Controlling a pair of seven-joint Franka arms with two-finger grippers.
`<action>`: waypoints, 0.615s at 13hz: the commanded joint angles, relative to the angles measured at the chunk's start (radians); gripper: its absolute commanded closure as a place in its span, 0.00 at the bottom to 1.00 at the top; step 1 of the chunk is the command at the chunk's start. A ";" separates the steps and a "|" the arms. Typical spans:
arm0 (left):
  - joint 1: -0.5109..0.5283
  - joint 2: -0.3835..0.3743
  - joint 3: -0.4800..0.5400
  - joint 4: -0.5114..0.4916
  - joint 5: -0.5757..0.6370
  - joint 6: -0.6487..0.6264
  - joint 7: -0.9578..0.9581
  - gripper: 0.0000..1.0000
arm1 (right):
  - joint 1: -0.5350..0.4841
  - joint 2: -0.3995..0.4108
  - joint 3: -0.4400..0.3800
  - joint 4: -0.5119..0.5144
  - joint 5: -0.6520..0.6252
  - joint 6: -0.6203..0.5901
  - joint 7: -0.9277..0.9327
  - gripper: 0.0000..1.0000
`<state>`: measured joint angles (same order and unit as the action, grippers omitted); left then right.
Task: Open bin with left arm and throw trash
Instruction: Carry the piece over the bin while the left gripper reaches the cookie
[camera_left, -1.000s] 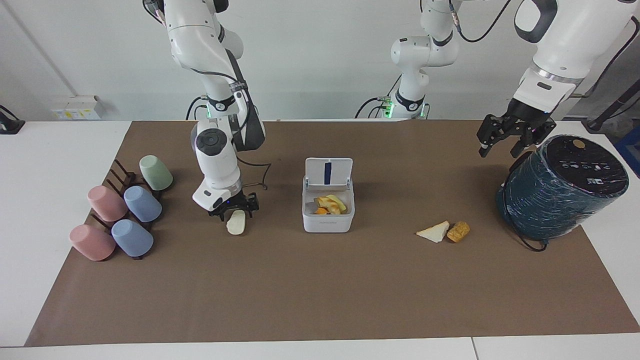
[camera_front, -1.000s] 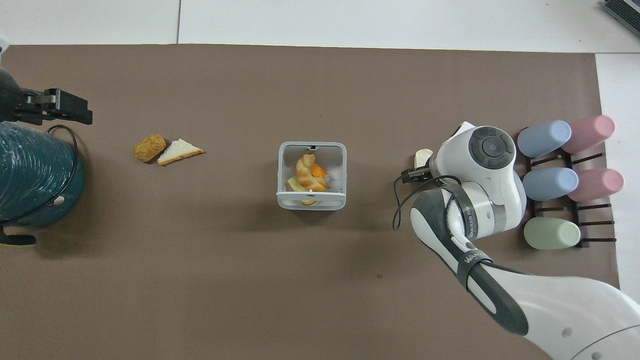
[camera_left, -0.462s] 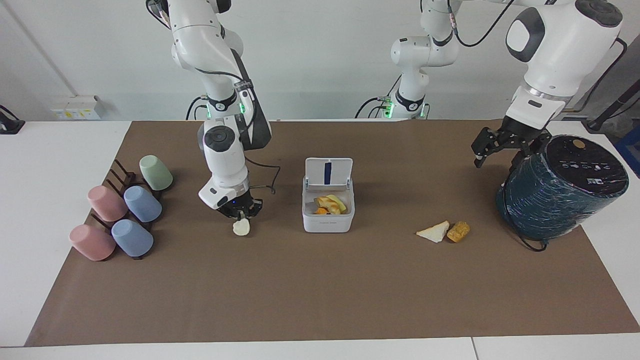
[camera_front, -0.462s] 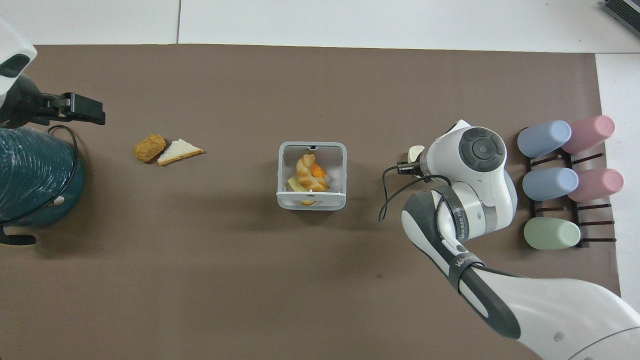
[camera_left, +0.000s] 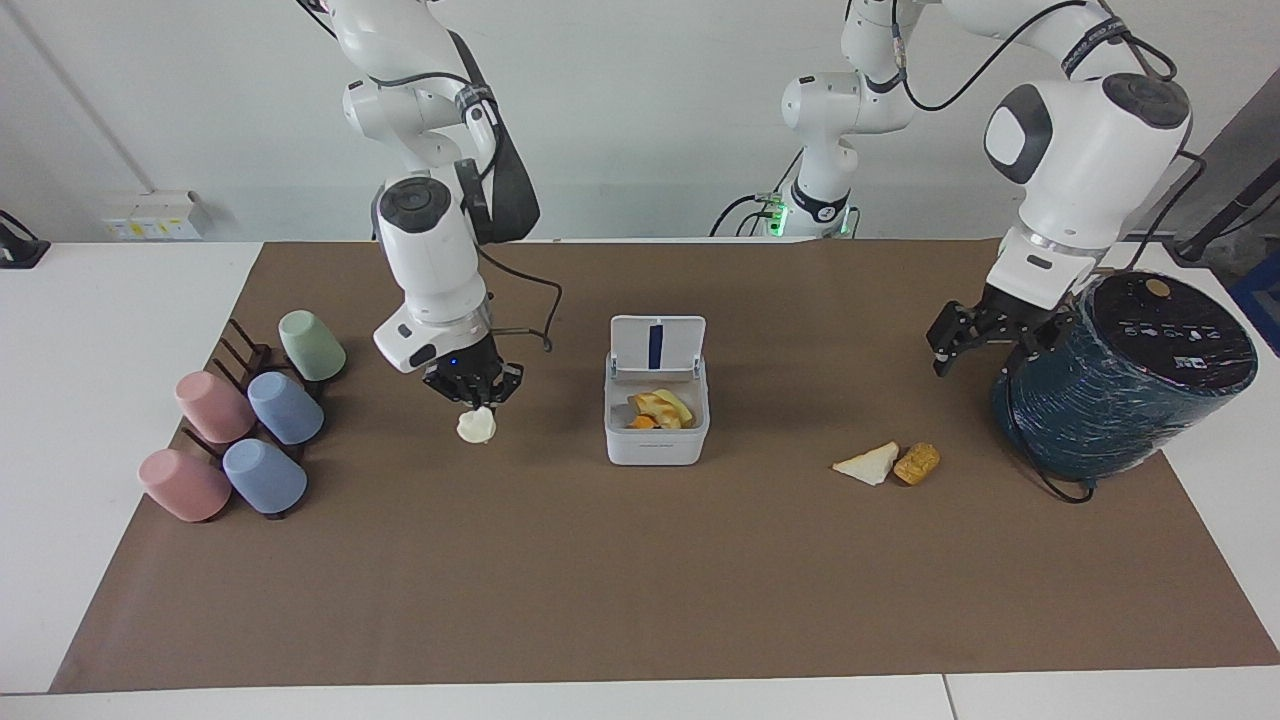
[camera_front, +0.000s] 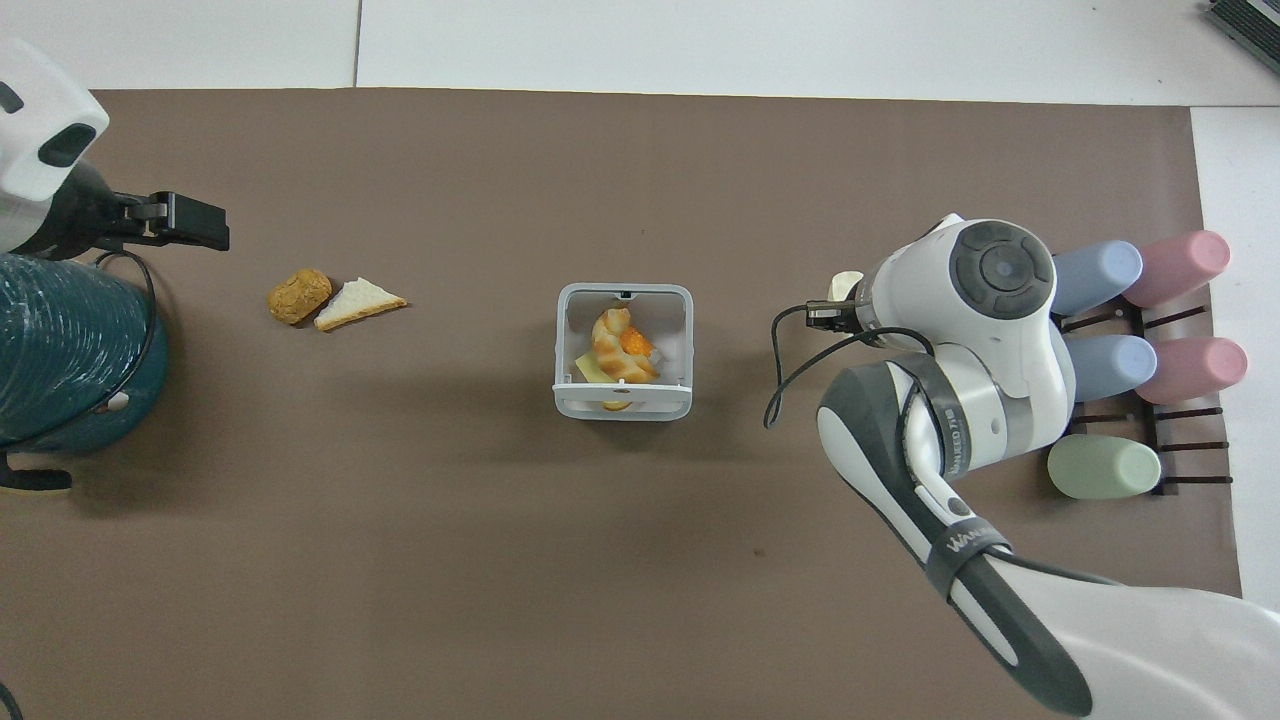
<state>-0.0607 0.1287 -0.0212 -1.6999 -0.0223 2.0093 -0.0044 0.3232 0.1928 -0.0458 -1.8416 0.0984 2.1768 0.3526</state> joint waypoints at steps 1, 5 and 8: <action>0.024 0.011 -0.005 -0.107 0.016 0.142 0.085 0.00 | 0.004 0.027 0.009 0.085 0.148 -0.017 0.031 1.00; 0.053 0.040 -0.005 -0.196 0.016 0.291 0.301 0.06 | 0.051 0.027 0.010 0.081 0.435 -0.003 0.159 1.00; 0.053 0.124 -0.005 -0.195 0.018 0.379 0.388 0.06 | 0.120 0.034 0.010 0.071 0.541 0.056 0.293 1.00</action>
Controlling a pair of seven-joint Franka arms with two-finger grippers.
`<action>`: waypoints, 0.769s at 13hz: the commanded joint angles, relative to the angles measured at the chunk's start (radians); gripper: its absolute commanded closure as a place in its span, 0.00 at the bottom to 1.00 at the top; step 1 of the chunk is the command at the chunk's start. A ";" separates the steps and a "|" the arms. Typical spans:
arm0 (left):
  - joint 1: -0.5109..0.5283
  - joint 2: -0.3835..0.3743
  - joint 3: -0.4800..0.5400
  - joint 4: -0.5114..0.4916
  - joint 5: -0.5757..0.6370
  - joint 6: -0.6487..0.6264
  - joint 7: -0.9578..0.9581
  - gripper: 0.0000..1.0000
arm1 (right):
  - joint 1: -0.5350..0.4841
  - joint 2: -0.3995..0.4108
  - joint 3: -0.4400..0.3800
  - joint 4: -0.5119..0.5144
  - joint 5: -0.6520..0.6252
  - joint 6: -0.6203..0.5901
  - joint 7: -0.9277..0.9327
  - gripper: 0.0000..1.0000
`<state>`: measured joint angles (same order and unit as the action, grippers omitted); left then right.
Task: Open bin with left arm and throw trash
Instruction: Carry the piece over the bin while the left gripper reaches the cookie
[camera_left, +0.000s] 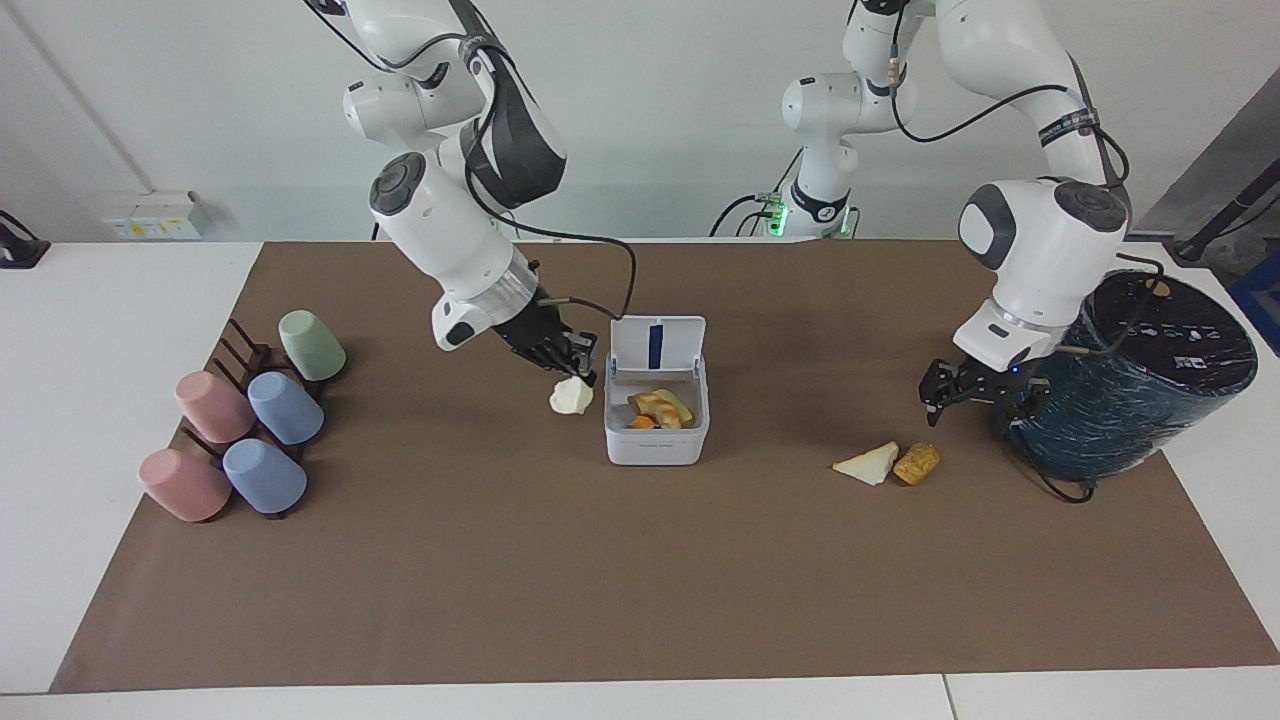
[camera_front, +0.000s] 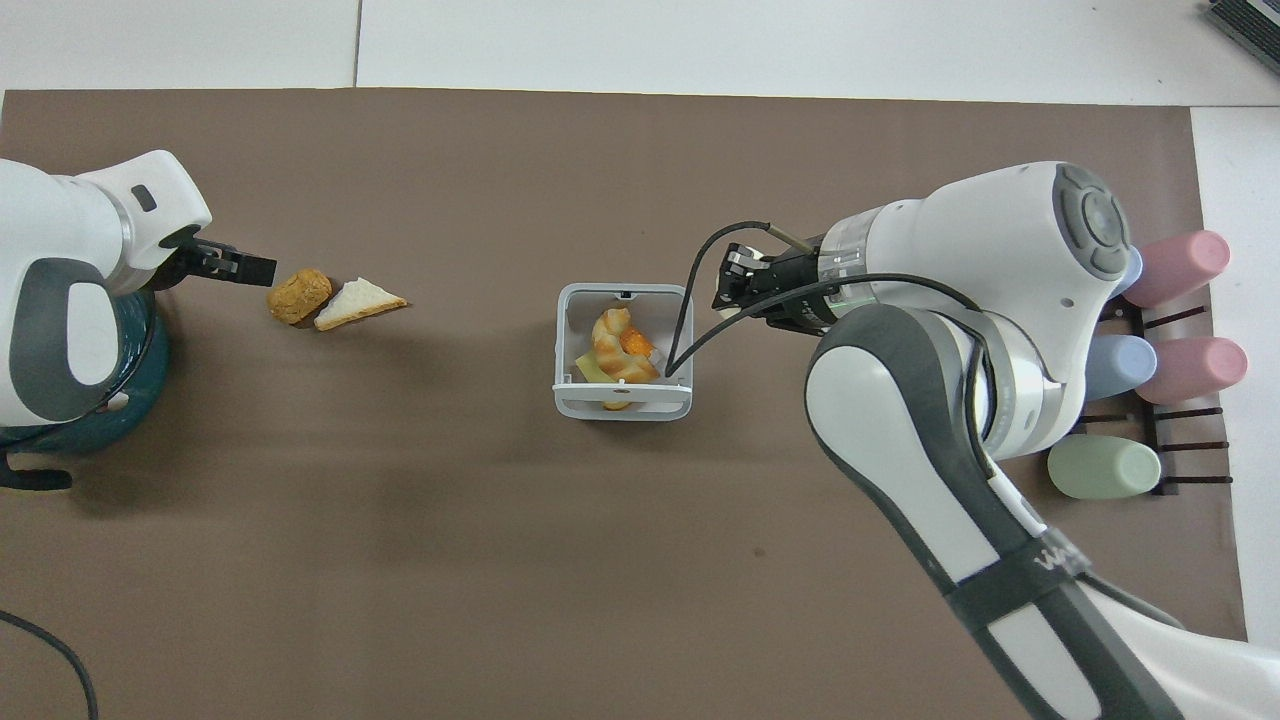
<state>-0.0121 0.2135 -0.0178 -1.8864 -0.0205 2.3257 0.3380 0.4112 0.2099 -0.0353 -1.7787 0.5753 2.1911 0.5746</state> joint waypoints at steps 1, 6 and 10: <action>0.001 0.058 -0.008 -0.010 0.016 0.075 0.070 0.07 | 0.047 0.029 0.000 0.008 0.092 0.073 0.097 1.00; -0.002 0.130 -0.008 -0.011 0.016 0.122 0.186 0.15 | 0.084 0.075 0.000 0.008 0.184 0.130 0.151 1.00; -0.002 0.153 -0.008 -0.029 0.019 0.145 0.203 0.21 | 0.101 0.074 0.000 -0.013 0.189 0.131 0.163 0.78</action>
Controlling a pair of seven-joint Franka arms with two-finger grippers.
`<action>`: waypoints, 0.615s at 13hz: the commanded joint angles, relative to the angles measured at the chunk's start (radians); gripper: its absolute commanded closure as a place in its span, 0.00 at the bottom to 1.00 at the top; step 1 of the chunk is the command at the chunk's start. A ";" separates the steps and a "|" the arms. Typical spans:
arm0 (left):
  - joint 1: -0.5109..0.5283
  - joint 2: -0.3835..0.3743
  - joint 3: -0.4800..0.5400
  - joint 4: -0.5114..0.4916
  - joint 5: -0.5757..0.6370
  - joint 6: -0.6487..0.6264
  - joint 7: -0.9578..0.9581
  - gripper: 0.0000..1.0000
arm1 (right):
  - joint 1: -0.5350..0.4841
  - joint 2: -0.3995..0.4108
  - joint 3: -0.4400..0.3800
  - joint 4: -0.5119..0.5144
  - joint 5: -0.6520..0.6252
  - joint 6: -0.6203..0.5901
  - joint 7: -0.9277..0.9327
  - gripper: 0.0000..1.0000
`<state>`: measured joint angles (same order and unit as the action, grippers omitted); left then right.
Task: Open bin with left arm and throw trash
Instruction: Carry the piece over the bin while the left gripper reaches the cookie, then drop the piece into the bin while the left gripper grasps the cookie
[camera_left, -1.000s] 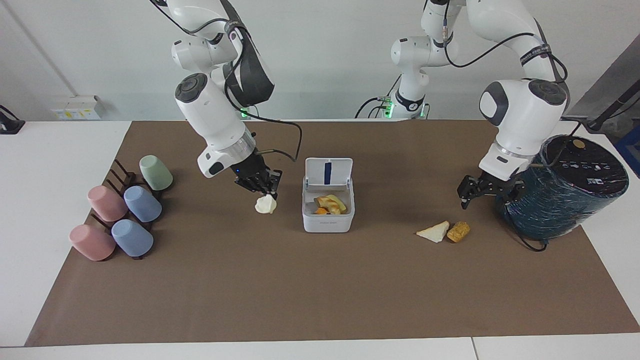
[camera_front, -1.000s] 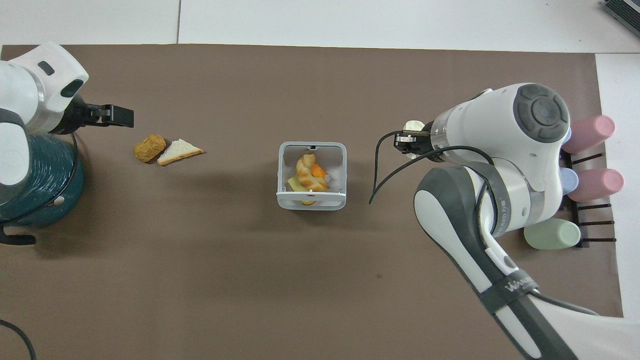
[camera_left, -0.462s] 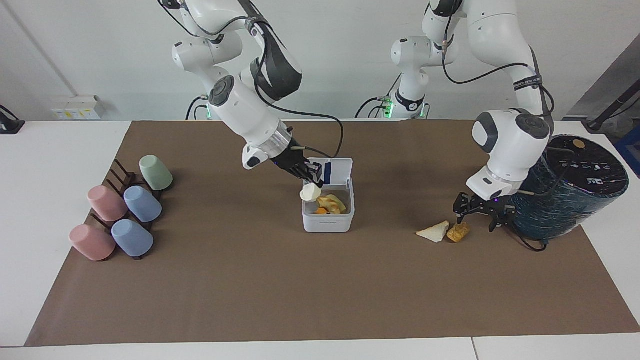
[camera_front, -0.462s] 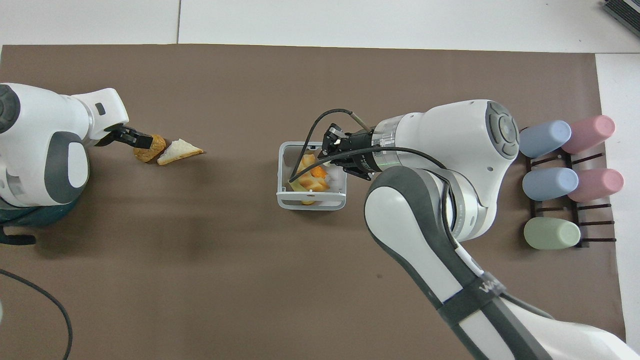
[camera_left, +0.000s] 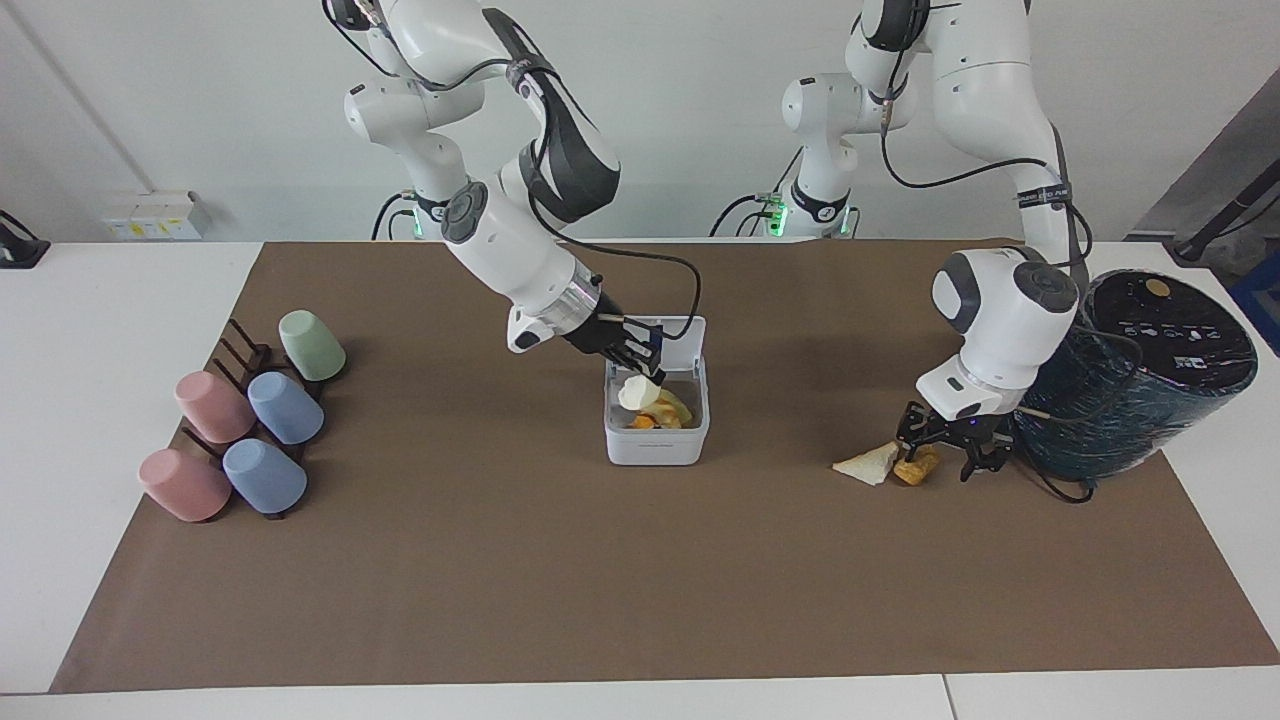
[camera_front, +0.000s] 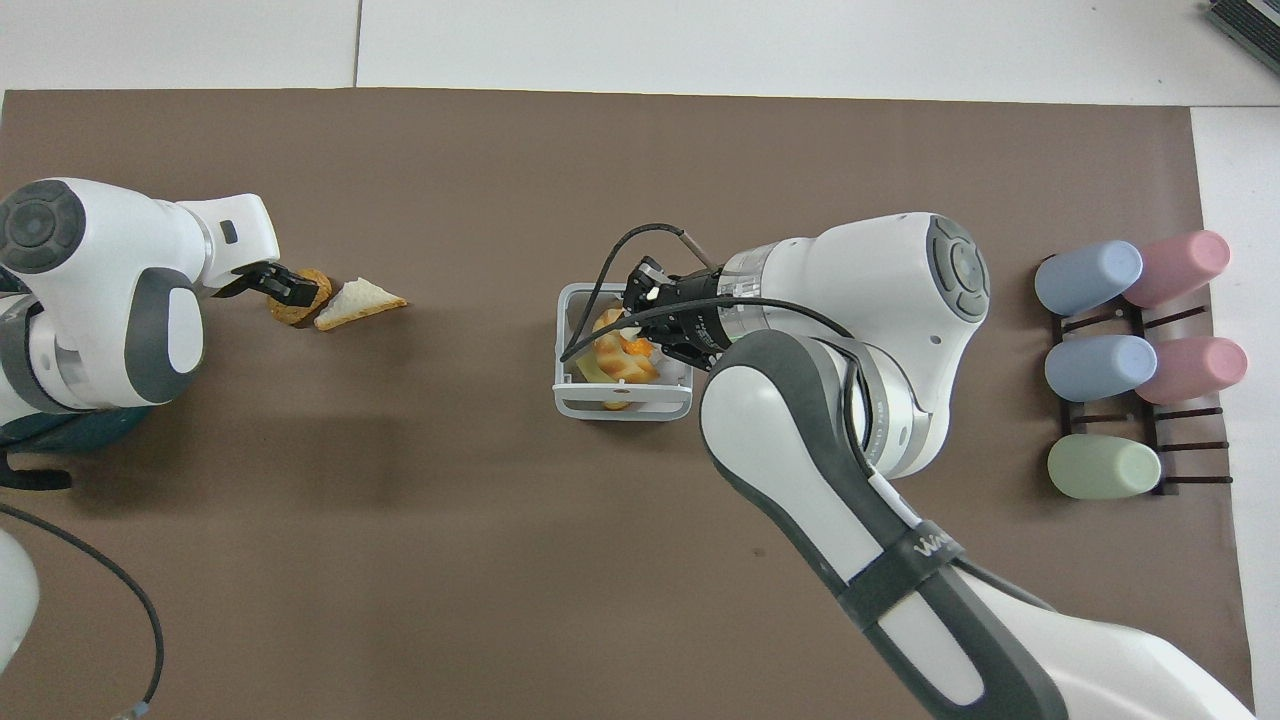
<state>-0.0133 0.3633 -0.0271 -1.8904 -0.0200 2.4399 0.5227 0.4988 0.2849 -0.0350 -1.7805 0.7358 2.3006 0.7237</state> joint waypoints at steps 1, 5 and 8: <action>-0.001 0.005 0.001 -0.035 0.018 0.045 0.020 0.26 | 0.021 -0.001 0.000 -0.016 0.028 0.022 0.014 0.48; -0.002 0.002 0.001 -0.070 0.018 0.062 0.019 0.38 | 0.023 -0.001 0.000 -0.019 0.028 0.036 0.016 0.00; -0.001 -0.006 0.004 -0.096 0.018 0.070 0.020 0.38 | 0.023 -0.001 -0.002 -0.016 0.027 0.040 0.014 0.00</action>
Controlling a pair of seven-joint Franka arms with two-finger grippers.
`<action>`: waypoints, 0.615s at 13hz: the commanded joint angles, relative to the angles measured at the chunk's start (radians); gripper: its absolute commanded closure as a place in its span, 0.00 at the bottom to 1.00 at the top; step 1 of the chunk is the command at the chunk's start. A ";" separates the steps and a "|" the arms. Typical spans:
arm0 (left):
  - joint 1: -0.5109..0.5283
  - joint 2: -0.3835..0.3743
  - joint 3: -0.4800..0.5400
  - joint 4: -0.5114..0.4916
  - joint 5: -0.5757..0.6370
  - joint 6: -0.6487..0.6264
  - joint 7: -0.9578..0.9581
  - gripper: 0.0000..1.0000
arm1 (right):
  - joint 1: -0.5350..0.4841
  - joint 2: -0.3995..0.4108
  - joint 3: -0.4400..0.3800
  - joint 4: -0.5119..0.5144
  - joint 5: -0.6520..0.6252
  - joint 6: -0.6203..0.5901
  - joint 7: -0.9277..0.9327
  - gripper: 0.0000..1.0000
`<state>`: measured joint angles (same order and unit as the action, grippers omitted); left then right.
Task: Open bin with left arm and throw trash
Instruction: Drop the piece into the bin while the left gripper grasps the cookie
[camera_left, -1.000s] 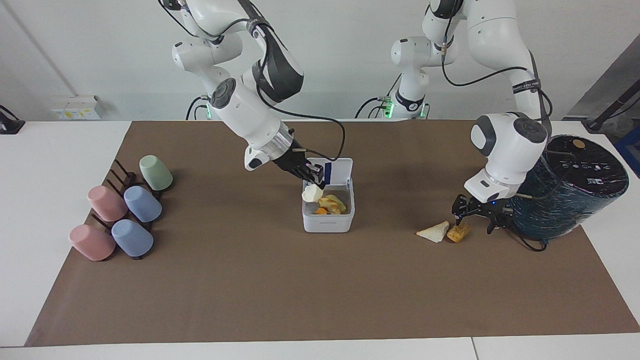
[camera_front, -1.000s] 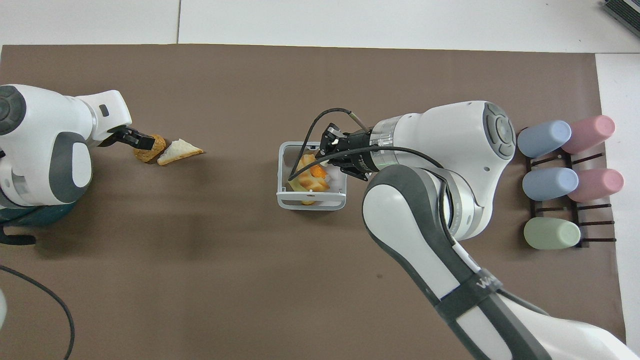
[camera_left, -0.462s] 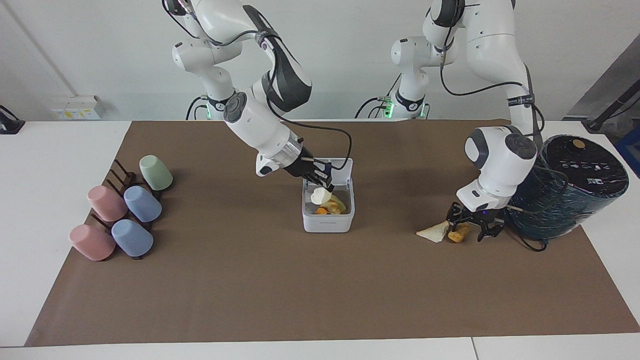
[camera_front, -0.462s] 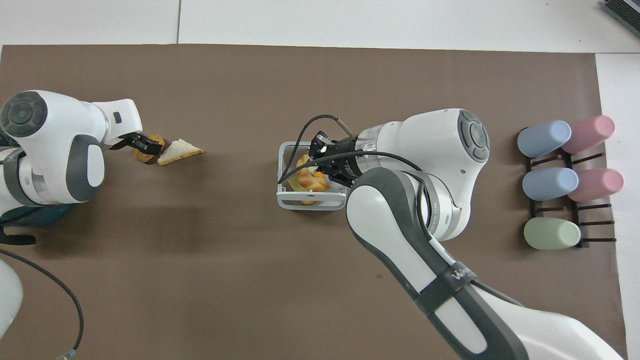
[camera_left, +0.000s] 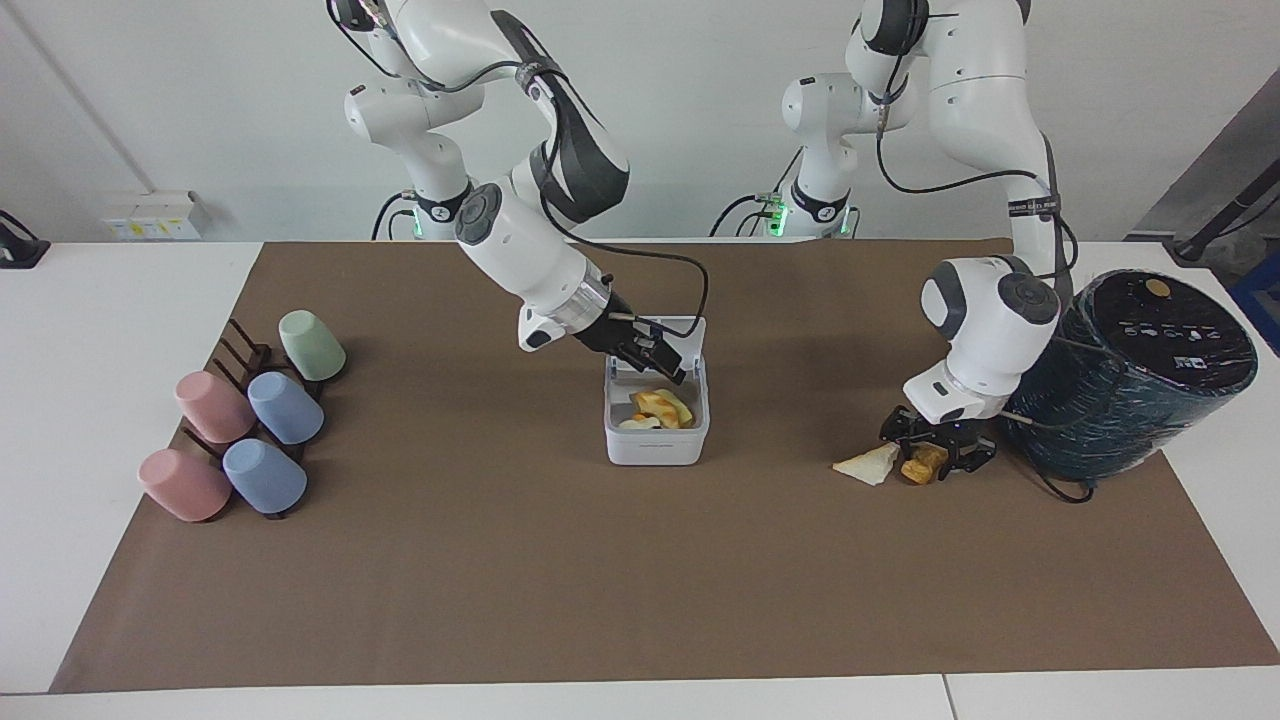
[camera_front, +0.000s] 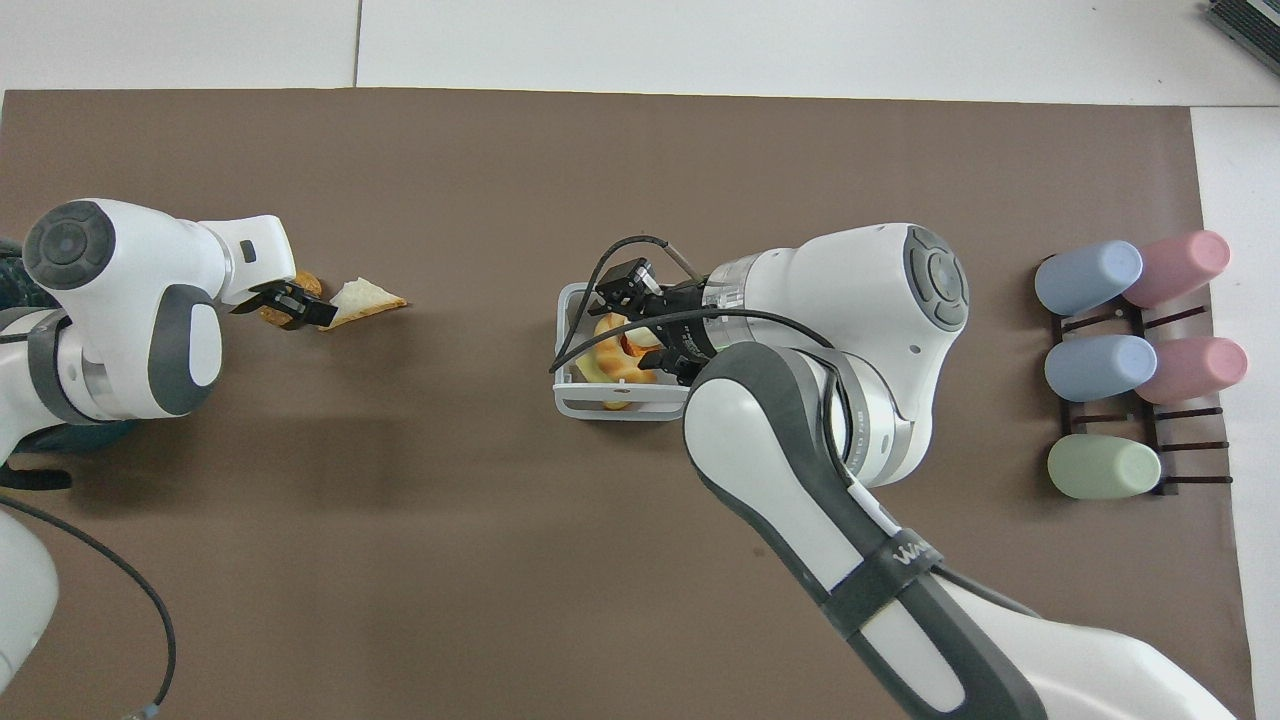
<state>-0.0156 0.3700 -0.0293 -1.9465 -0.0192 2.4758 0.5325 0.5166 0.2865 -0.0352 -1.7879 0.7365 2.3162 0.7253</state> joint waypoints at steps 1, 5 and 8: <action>0.002 -0.014 0.006 -0.046 0.018 0.034 0.009 0.40 | 0.005 -0.006 -0.002 -0.004 0.015 0.025 0.002 0.00; 0.014 -0.010 0.006 -0.022 0.016 0.026 0.009 0.98 | -0.035 -0.024 -0.015 0.024 -0.193 0.043 -0.105 0.00; 0.009 0.009 0.005 0.088 0.015 -0.058 -0.011 1.00 | -0.124 -0.023 -0.015 0.036 -0.421 0.057 -0.235 0.00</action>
<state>-0.0073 0.3675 -0.0236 -1.9325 -0.0192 2.4759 0.5332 0.4512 0.2690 -0.0582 -1.7553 0.4322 2.3613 0.5801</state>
